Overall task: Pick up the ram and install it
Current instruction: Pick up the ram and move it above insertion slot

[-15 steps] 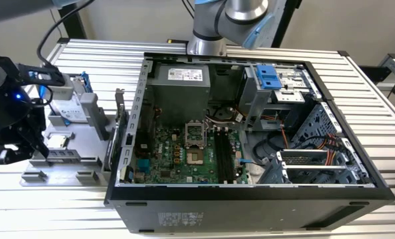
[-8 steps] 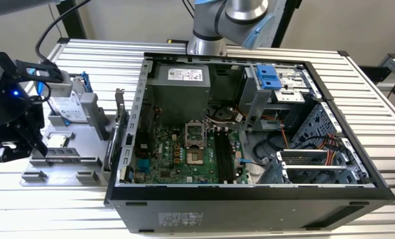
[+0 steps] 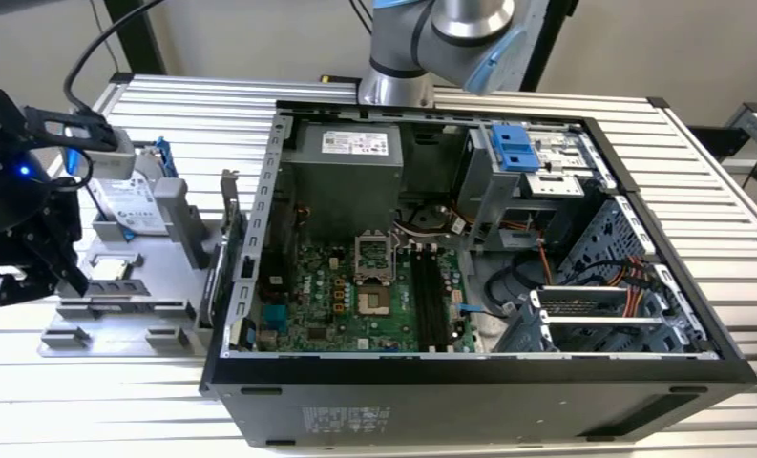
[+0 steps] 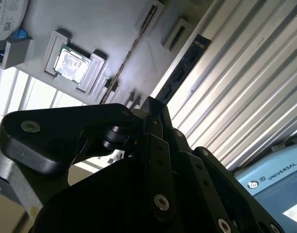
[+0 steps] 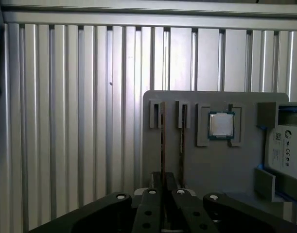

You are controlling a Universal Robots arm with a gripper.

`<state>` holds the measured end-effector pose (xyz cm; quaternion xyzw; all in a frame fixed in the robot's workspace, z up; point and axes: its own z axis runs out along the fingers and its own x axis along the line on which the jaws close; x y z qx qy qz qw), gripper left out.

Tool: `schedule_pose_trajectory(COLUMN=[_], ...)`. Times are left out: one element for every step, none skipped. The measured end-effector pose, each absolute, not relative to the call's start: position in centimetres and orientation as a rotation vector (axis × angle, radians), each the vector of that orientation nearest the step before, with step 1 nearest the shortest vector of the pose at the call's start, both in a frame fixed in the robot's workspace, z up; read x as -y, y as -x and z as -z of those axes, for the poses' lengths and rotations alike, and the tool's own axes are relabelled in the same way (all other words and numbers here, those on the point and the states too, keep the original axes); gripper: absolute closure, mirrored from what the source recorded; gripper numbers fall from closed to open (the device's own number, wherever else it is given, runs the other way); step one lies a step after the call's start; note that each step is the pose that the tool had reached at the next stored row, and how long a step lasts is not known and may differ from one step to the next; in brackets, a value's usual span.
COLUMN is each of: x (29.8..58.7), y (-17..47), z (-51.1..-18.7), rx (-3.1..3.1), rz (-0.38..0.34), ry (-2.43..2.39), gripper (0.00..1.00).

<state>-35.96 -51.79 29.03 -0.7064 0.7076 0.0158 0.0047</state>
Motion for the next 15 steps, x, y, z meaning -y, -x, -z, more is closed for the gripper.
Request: schedule_pose_trajectory(x=[51.8,51.8,51.8,51.8,51.8,51.8,51.8,51.8,51.8,51.8,51.8,51.8,51.8,51.8,51.8], y=[36.0,36.0,36.0,36.0,36.0,36.0,36.0,36.0,36.0,36.0,36.0,36.0,36.0,36.0,36.0], z=[-29.1,-29.2,-29.3,-29.4,-29.4,-29.5,-29.6,-29.7,-29.8,-29.9,-30.0,-30.1,-30.2,-30.3,-30.4], rx=[-2.216,-2.216,-2.216,-2.216,-2.216,-2.216,-2.216,-2.216,-2.216,-2.216,-2.216,-2.216,-2.216,-2.216,-2.216], rz=[-0.049,-0.050,-0.049,-0.049,-0.049,-0.050,-0.050,-0.050,-0.049,-0.049,-0.050,-0.049,-0.049,-0.050,-0.049], ry=[2.213,2.213,2.213,2.213,2.213,2.213,2.213,2.213,2.213,2.213,2.213,2.213,2.213,2.213,2.213], gripper=[1.00,1.00,1.00,1.00,1.00,1.00,1.00,1.00,1.00,1.00,1.00,1.00,1.00,1.00,1.00])
